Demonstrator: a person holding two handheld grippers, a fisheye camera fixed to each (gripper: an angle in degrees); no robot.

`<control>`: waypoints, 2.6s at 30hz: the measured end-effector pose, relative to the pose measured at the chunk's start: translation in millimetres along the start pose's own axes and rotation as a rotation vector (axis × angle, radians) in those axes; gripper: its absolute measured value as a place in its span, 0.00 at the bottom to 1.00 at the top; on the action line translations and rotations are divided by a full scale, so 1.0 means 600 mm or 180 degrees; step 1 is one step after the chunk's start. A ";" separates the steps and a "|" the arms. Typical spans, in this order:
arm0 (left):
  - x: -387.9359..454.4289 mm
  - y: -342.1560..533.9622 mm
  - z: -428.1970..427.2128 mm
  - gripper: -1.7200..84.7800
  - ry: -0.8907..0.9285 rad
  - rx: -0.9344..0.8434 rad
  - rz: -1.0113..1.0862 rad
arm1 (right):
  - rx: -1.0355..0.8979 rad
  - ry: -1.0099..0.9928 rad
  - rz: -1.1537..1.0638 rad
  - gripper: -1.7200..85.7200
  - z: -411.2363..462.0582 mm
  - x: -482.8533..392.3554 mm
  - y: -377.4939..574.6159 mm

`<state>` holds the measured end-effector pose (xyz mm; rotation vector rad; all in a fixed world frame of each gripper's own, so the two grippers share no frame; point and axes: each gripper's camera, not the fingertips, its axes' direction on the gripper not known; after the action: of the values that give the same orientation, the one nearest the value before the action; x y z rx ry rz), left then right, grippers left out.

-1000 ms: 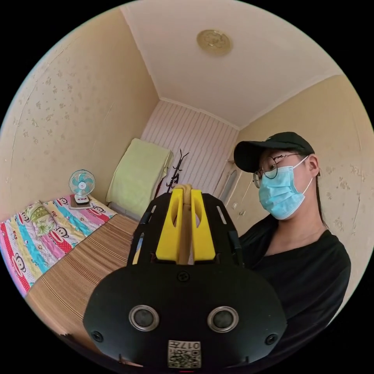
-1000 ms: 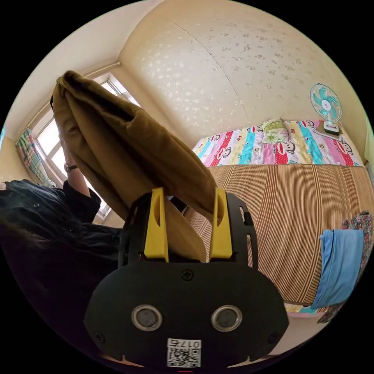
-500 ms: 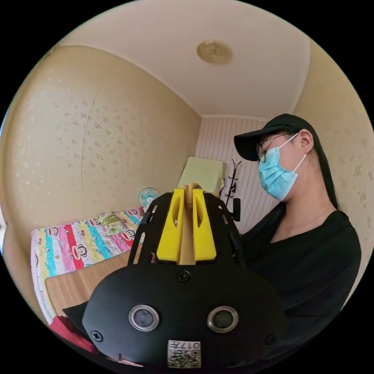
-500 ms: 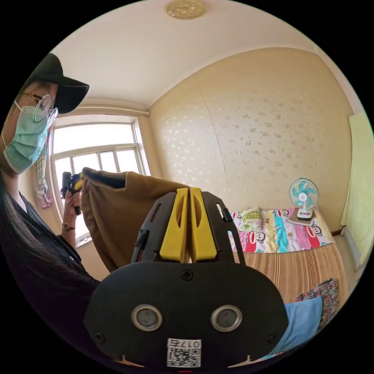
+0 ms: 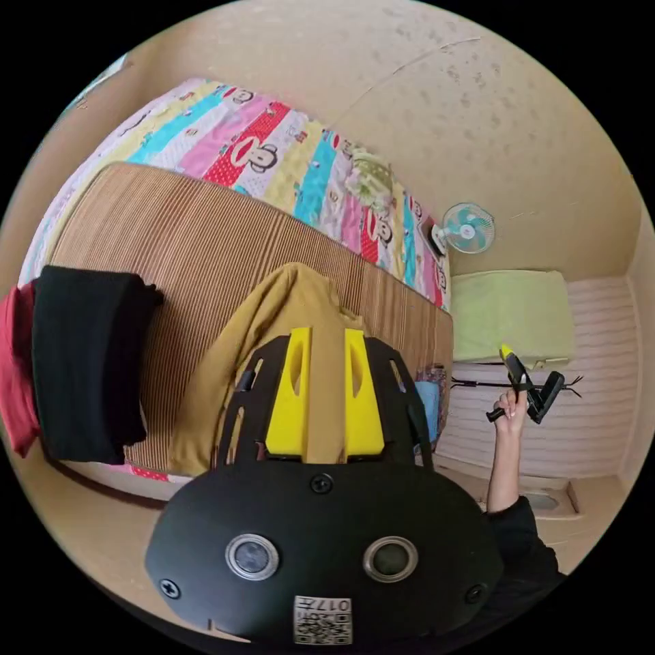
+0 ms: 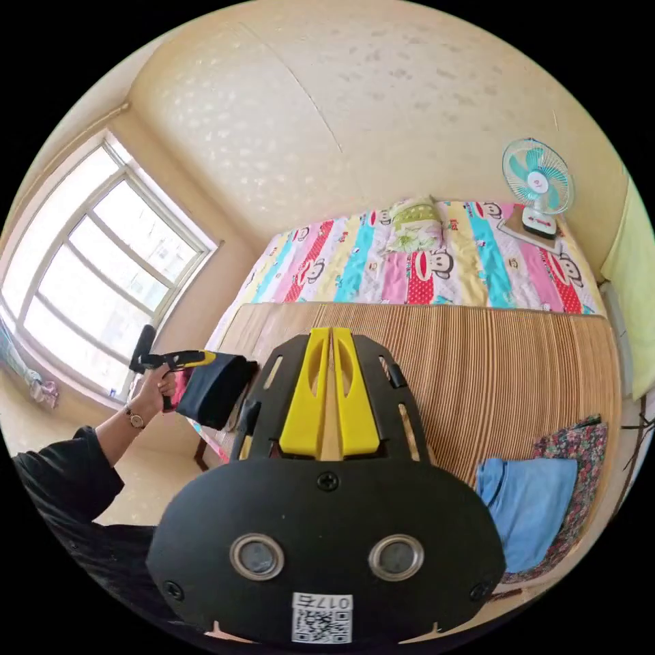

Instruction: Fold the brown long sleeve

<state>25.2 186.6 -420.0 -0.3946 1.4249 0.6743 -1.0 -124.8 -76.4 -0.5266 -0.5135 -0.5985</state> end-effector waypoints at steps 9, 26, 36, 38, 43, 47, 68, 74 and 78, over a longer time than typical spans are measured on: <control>-0.287 0.122 0.226 0.11 -0.0538 -0.0992 -0.0849 | -0.2261 -0.1224 0.0715 0.14 0.334 0.198 0.440; -0.405 0.101 0.138 0.02 -0.0984 -0.1882 -0.0351 | -0.2036 -0.2950 0.0862 0.06 0.051 0.570 0.362; -0.529 0.331 -0.066 0.02 -0.1233 -0.0626 -0.2562 | -0.0640 -0.2468 0.3717 0.15 -0.022 0.766 0.611; -0.515 0.329 -0.074 0.03 -0.0635 -0.0319 -0.2349 | 0.0291 -0.2420 0.4548 0.16 -0.039 0.791 0.672; -0.343 0.228 -0.006 0.09 -0.0301 -0.0836 -0.0513 | 0.1451 -0.2260 0.5176 0.15 -0.055 0.805 0.753; -0.173 0.194 0.128 0.13 -0.0106 -0.1750 0.0758 | 0.1503 -0.1893 0.4965 0.07 -0.090 0.801 0.754; -0.577 0.284 -0.223 0.15 0.1278 0.0116 -0.2501 | -0.2181 -0.1779 0.0227 0.04 0.548 0.041 0.308; -0.736 0.356 -0.389 0.19 0.0486 0.0875 -0.3367 | -0.2658 -0.1708 0.0151 0.06 0.584 -0.058 0.552; -0.691 0.243 -0.426 0.21 -0.0892 -0.0063 -0.1657 | -0.2859 -0.1811 0.0441 0.06 0.576 -0.091 0.667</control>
<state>-268.1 57.9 -24.7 -0.6323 0.9916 0.3030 114.0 383.9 26.7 -1.6011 -0.7246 -0.5225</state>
